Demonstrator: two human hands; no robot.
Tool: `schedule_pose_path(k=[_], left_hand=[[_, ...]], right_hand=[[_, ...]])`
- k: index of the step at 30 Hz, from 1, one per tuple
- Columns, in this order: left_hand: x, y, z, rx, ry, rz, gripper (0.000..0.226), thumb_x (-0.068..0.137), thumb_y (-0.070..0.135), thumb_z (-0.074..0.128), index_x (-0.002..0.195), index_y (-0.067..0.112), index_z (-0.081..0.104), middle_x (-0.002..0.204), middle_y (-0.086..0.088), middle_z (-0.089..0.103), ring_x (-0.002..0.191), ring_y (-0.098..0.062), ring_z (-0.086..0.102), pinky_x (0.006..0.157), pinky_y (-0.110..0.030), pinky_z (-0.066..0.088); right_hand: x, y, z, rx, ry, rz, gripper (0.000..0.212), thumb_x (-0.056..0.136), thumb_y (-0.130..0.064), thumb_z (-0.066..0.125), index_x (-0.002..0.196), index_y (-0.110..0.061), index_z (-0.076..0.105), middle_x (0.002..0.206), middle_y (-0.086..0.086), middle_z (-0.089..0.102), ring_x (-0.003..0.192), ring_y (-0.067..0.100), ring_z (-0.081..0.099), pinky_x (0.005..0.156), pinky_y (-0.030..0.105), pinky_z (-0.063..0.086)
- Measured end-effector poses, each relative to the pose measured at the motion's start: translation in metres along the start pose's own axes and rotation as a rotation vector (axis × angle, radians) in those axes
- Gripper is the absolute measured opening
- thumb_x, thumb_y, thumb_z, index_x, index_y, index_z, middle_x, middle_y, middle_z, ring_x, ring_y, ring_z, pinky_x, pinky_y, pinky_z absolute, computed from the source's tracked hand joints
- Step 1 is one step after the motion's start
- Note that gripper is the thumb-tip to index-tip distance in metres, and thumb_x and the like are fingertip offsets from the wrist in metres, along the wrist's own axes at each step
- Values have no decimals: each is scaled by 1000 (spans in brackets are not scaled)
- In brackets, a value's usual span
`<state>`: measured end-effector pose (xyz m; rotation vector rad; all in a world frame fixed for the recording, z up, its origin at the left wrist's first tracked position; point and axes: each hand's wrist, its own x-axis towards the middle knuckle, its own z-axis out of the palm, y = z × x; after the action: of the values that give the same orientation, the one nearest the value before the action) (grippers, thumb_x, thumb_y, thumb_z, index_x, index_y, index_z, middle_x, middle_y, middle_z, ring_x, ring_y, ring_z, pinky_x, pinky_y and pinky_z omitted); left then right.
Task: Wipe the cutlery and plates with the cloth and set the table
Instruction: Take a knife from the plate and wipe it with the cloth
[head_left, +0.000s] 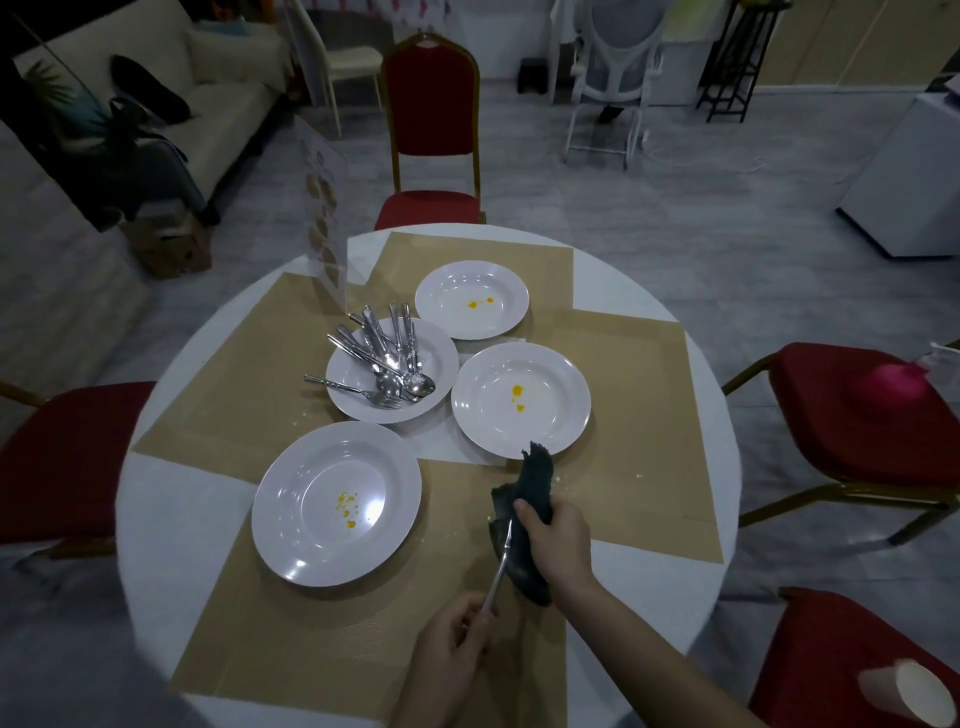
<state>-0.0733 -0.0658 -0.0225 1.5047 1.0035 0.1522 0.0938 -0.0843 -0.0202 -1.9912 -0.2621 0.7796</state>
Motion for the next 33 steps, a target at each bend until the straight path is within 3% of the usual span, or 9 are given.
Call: schedule_pose_path(k=[3,8,12,19,25,27,29,33], left_hand=[[-1,-1,-6,-49,-16,-15,14,97,12,52,95,10,66,61,3,53,50,-8,45,50,-21,36],[7,2,-8,-73,-39,5,15,99,12,49,95,8,63,60,2,51,47,-7,42,48,-20,33],[-2,-4,-8,-55,-62,18,15,98,13,50,94,12,65,60,2,53,47,-9,44,47,-22,36],[2,-1,-8,-103,-47,33,16,99,12,48,95,7,63,58,2,50,48,-11,43,48,-23,35],[5,-2,-11,-163,-40,40,15,99,6,47,97,-1,61,58,-3,48,47,-14,39,45,-22,29],[8,1,-12,-183,-45,42,15,99,5,47,97,-2,59,58,-2,48,46,-13,38,45,-22,29],[6,-2,-13,-167,-66,50,14,99,6,47,97,0,59,56,1,49,46,-13,39,45,-23,30],[0,-9,-9,-104,-88,41,14,98,11,50,95,8,63,59,0,52,47,-11,43,47,-22,35]], right_hand=[[0,-2,-1,-99,27,-66,22,94,-26,61,101,-6,65,87,4,68,76,14,62,56,20,41],[-11,0,11,-139,19,-155,16,93,-27,62,100,-13,63,84,-2,67,75,8,61,57,16,42],[0,-8,-3,-133,99,-155,16,92,-24,63,101,-9,62,87,2,66,78,15,61,62,23,44],[-18,-2,9,-290,-19,-308,9,95,-23,58,98,-15,61,88,-1,64,80,9,60,62,13,41],[-21,-5,13,-329,-108,-335,10,96,-20,55,105,-15,56,96,0,60,87,14,59,73,30,52],[-23,-3,18,-347,-100,-387,12,96,-22,55,107,-17,56,97,-4,59,85,6,56,67,16,45],[-16,-8,12,-291,-39,-383,6,95,-20,57,97,-14,58,87,-5,59,73,3,56,57,11,39],[2,-12,-4,-177,37,-262,7,93,-19,61,92,-12,58,83,2,63,77,18,59,61,24,42]])
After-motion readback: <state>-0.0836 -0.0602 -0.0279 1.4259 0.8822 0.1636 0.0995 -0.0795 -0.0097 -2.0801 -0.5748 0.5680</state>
